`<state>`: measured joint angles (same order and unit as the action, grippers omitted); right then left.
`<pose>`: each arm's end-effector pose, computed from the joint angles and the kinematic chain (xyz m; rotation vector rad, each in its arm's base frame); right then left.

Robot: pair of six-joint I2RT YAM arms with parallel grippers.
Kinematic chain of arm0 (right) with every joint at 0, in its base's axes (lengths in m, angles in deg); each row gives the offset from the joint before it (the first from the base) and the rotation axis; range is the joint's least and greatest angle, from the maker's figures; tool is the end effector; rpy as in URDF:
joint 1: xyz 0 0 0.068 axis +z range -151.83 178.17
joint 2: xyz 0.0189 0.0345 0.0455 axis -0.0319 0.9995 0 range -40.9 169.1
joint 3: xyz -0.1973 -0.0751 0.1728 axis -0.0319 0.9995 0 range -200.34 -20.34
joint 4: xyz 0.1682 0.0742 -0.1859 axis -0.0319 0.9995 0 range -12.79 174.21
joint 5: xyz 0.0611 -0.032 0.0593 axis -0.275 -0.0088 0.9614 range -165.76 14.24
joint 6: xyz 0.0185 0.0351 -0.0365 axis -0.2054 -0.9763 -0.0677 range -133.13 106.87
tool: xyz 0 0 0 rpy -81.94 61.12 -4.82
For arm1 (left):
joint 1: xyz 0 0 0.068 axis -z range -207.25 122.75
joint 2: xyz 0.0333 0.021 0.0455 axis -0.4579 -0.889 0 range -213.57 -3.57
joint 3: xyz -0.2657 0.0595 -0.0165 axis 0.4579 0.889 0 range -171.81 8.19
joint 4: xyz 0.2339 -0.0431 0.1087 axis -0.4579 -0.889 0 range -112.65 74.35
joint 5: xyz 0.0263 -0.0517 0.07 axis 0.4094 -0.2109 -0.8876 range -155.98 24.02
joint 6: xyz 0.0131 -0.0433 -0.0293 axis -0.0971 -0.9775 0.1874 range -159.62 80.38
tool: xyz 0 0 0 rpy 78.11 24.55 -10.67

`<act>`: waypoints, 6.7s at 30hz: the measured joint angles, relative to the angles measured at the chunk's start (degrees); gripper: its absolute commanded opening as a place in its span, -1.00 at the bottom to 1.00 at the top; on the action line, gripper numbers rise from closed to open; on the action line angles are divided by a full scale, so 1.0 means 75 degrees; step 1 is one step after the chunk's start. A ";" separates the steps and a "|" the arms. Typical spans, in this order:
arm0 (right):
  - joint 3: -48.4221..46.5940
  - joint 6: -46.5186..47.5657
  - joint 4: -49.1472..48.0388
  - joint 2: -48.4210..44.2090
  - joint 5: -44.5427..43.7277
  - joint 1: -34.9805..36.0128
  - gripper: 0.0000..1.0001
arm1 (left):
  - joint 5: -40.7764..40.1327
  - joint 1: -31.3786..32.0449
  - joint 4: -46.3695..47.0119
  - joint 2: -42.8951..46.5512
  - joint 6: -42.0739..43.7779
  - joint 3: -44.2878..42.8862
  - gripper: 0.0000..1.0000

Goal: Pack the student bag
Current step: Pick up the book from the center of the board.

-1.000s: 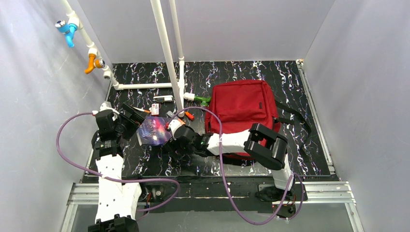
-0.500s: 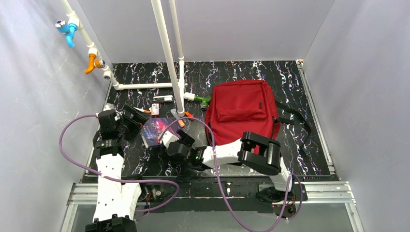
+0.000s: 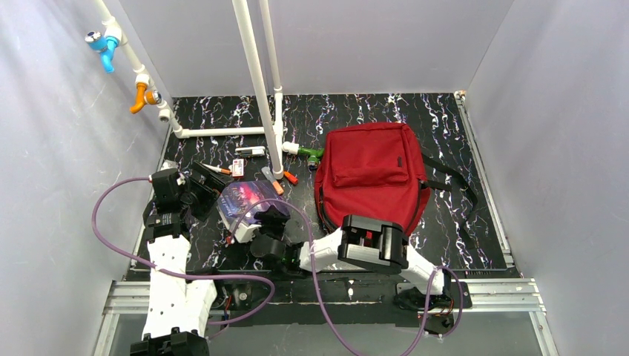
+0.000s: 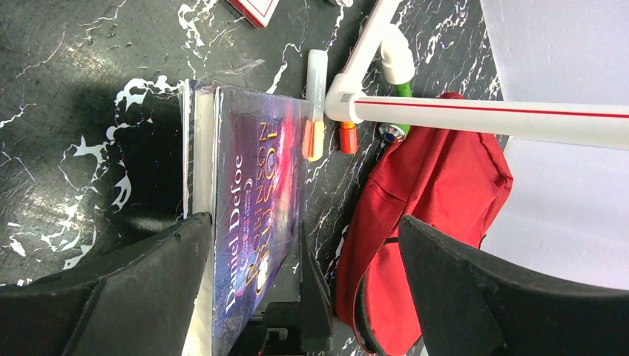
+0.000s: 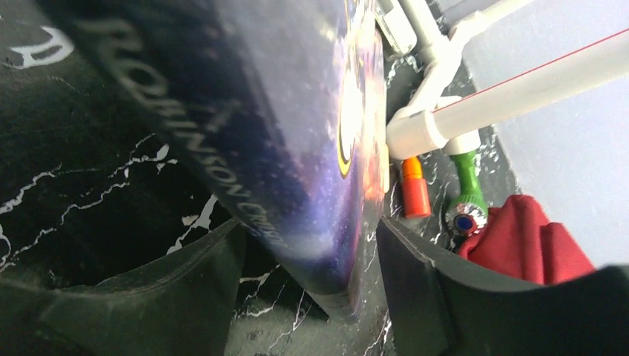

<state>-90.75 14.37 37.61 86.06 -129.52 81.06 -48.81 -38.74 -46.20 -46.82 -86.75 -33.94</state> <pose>0.0848 0.4476 0.1255 -0.9925 1.4378 -0.1713 0.1645 0.0227 0.2928 -0.9008 1.9774 -0.6811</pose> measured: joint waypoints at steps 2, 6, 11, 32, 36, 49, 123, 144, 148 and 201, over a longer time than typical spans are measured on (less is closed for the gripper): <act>0.0003 0.0525 -0.0449 0.0122 -0.0128 0.0047 0.24 | 0.0000 0.0000 0.0000 0.0000 0.0003 0.0000 0.91; -0.0003 0.1364 -0.1212 0.0140 -0.0259 0.0096 -0.11 | 0.0003 0.0000 0.0000 0.0000 0.0003 0.0000 0.92; -0.0012 0.1976 -0.1460 0.0140 -0.0300 0.0108 -0.65 | 0.0041 0.0035 -0.0076 0.0047 0.0131 -0.0067 0.96; -0.0090 -0.3281 0.5080 -0.4211 0.3990 -0.1072 -0.97 | -0.0749 0.0108 -0.0997 0.0382 0.2506 -0.3605 0.96; 0.0618 -0.5435 0.5671 -0.5674 0.7326 -0.3544 -0.97 | -0.0259 0.0108 -0.0857 0.0434 0.2611 -0.3223 0.88; 0.0705 -0.6228 1.0611 -0.8055 0.9095 -0.7673 -0.97 | 0.2151 0.1419 0.1699 0.0239 0.1722 -0.1303 0.78; 0.0361 -0.5464 0.9626 -0.7487 0.4436 -0.0577 0.97 | -0.3646 0.5744 -0.2524 0.0536 -0.2699 -0.1361 -1.00; 0.2017 -0.1294 0.2876 -0.4884 0.0361 0.2328 0.27 | -0.3532 0.5747 -0.3386 0.0510 -0.3663 -0.1495 -1.00; 0.2022 -0.1212 0.2183 -0.4587 -0.0070 0.2294 0.11 | -0.3445 0.5747 -0.3383 0.0516 -0.3739 -0.1495 -1.00; 0.0283 -0.7038 1.1657 -0.8827 -0.0286 -0.2247 -0.97 | -0.2981 1.0238 0.3902 -0.3509 0.2492 -0.1719 0.96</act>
<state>-88.63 -38.41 125.04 19.85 -131.66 64.21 -71.17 38.05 -16.93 -73.13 -68.07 -46.83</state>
